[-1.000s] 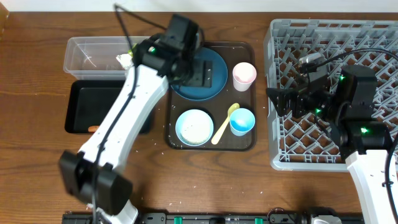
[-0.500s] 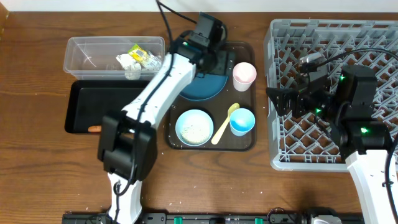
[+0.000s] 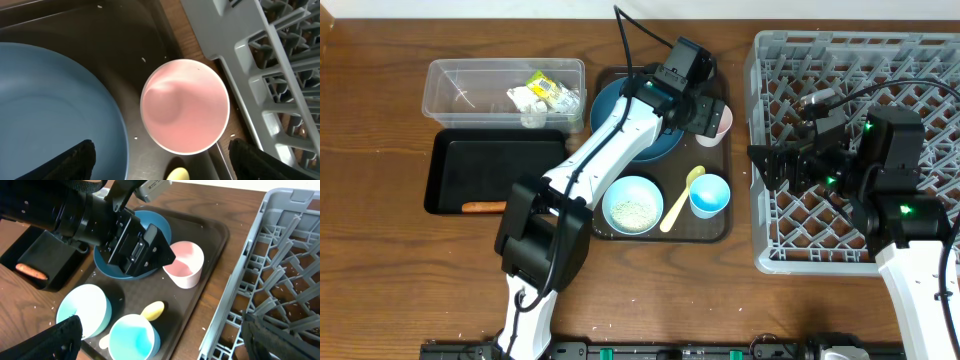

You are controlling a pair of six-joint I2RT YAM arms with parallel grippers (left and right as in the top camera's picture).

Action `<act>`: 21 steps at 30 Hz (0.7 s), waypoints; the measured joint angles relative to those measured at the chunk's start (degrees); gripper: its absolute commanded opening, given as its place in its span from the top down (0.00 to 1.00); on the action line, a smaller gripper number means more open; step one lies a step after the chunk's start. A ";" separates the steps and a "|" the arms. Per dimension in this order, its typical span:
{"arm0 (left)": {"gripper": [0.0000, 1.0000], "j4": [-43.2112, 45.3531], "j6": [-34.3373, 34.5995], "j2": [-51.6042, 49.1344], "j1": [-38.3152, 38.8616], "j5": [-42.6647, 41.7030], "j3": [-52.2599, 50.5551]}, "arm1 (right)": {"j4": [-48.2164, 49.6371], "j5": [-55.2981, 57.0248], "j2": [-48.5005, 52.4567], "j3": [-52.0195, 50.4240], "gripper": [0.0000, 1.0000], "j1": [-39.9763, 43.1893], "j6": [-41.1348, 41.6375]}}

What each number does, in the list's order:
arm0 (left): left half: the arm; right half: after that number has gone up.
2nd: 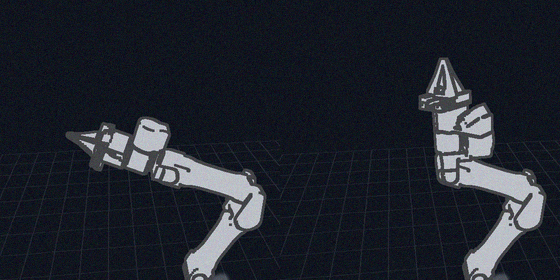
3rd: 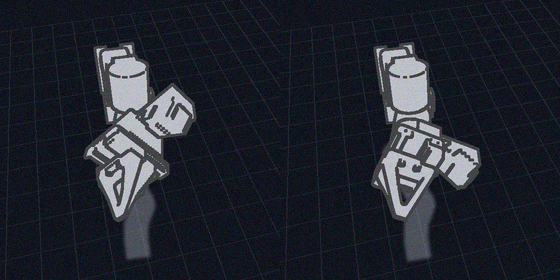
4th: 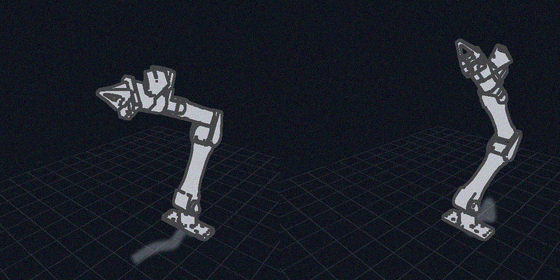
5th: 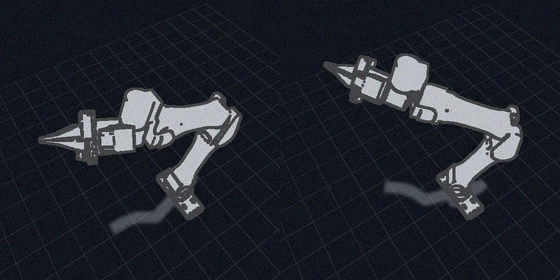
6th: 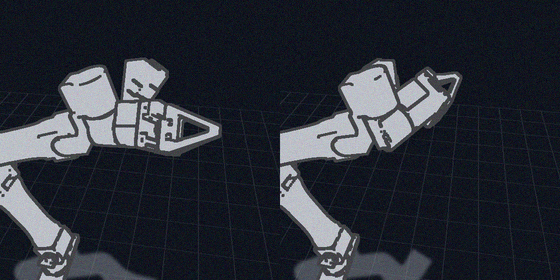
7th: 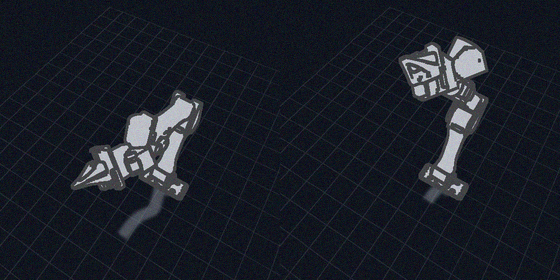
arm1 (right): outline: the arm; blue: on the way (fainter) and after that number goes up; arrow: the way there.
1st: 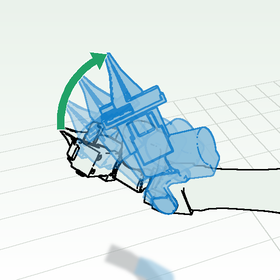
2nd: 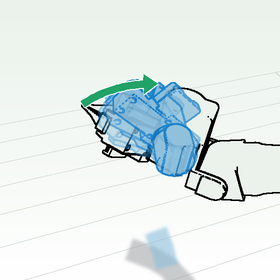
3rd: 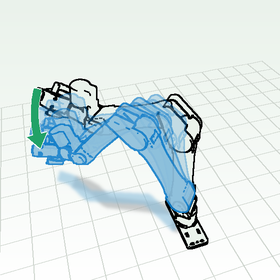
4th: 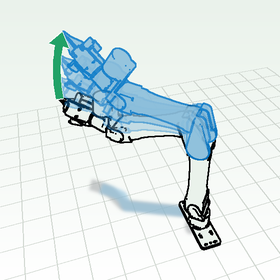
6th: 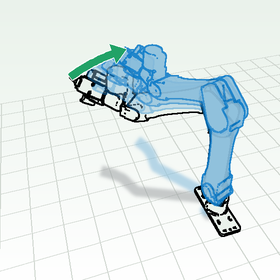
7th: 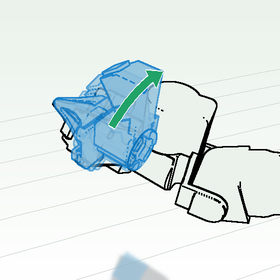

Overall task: Sort waste into correct bins and load items into the dishwasher rack
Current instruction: 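Reach the left gripper to the pink cup and grasp its rim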

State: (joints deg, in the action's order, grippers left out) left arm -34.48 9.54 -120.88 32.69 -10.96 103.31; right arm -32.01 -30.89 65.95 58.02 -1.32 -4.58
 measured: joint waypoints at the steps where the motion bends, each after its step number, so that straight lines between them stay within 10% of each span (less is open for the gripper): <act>1: 0.13 0.09 -0.07 -0.17 0.00 0.13 0.00 | -0.04 0.02 0.00 0.00 0.01 0.00 0.00; 21: 0.50 2.21 -0.57 -5.29 1.55 0.83 0.02 | -0.63 0.02 0.00 0.00 0.01 0.00 0.00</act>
State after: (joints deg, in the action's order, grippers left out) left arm -32.27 8.97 -126.17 34.24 -10.13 103.33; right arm -32.64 -30.87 65.95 58.02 -1.32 -4.58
